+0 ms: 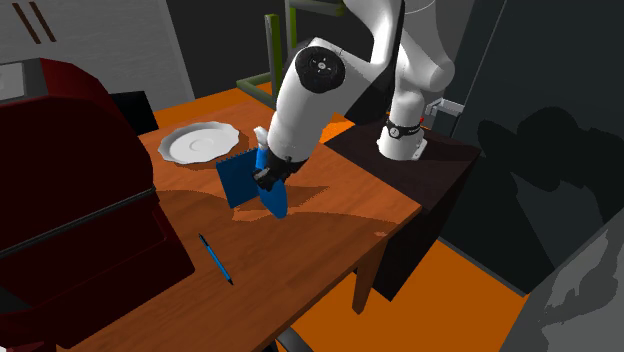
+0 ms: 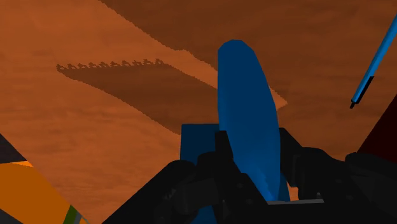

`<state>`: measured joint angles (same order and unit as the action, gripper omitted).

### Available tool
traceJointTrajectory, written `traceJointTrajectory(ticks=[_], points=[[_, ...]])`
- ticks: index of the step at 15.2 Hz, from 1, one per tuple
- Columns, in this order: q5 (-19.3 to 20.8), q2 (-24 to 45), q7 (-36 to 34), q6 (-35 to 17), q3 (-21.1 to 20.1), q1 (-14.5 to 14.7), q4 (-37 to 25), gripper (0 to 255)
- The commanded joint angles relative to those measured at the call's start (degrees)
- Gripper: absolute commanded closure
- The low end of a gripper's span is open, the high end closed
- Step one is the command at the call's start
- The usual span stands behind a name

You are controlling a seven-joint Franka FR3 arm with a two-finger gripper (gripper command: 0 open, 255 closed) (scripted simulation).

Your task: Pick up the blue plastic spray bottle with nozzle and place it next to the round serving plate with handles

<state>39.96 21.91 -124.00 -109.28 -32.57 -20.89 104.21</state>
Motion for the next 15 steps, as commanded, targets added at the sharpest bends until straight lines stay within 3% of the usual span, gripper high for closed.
traceJointTrajectory(ticks=[1,15], points=[[-0.8,-1.0,0.9,1.0,-0.3,-0.2,-0.3,255],[-4.5,-5.3,6.1,8.2,-1.6,-0.7,-5.5,255]])
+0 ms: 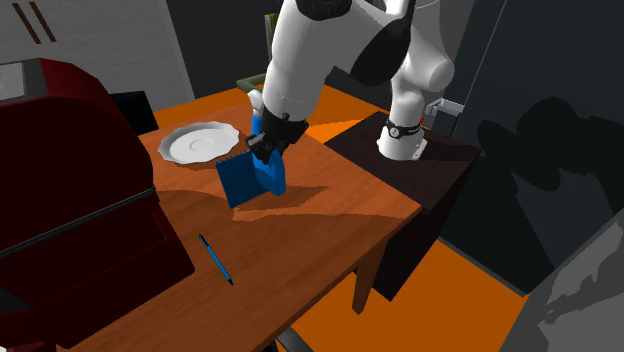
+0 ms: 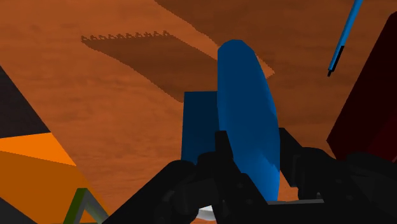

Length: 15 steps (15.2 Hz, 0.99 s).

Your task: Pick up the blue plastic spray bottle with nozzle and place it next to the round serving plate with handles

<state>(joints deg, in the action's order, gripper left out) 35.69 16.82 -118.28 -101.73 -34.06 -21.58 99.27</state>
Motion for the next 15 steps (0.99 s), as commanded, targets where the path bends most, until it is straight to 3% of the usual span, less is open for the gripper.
traceJointTrajectory(ticks=[1,15], points=[[-0.4,-0.4,0.7,1.2,-0.1,0.0,-1.0,255],[-2.1,-2.1,5.2,9.8,-0.7,0.6,-9.3,255]])
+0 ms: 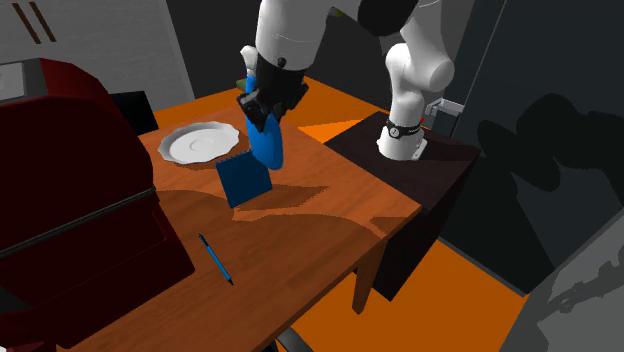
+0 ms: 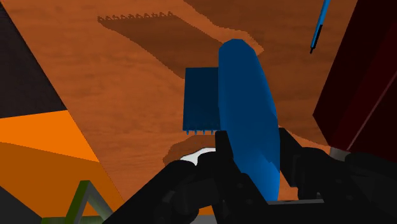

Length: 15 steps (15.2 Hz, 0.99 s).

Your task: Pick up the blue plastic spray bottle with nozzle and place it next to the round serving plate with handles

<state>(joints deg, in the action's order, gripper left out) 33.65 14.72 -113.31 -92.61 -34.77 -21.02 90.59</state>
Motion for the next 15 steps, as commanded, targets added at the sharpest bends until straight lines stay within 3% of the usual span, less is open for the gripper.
traceJointTrajectory(ticks=[1,15], points=[[-0.1,-0.1,0.6,1.3,-0.1,0.2,-1.4,255],[0.8,1.4,4.7,11.6,-0.3,2.4,-13.8,255]])
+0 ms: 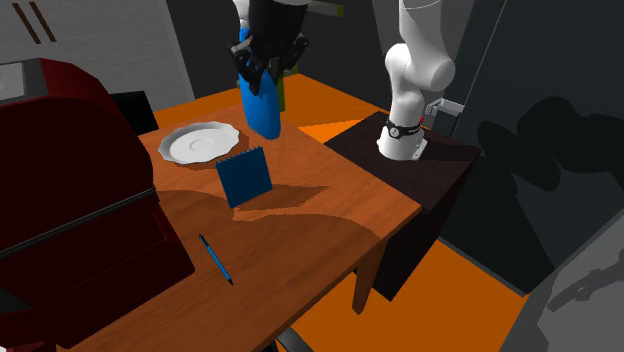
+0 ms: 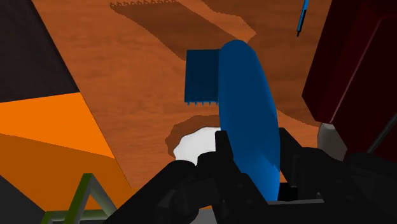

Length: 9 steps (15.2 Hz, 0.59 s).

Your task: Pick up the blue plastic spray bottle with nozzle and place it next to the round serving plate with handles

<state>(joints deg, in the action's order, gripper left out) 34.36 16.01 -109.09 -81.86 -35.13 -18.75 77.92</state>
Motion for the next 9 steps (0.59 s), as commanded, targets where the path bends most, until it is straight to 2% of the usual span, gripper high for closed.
traceJointTrajectory(ticks=[1,5,9], points=[[0.3,0.4,0.7,1.7,0.0,0.4,-2.2,255],[1.2,1.5,1.9,4.8,0.0,1.5,-6.5,255],[-2.7,-6.0,6.4,-1.0,1.4,-5.2,3.0,255]])
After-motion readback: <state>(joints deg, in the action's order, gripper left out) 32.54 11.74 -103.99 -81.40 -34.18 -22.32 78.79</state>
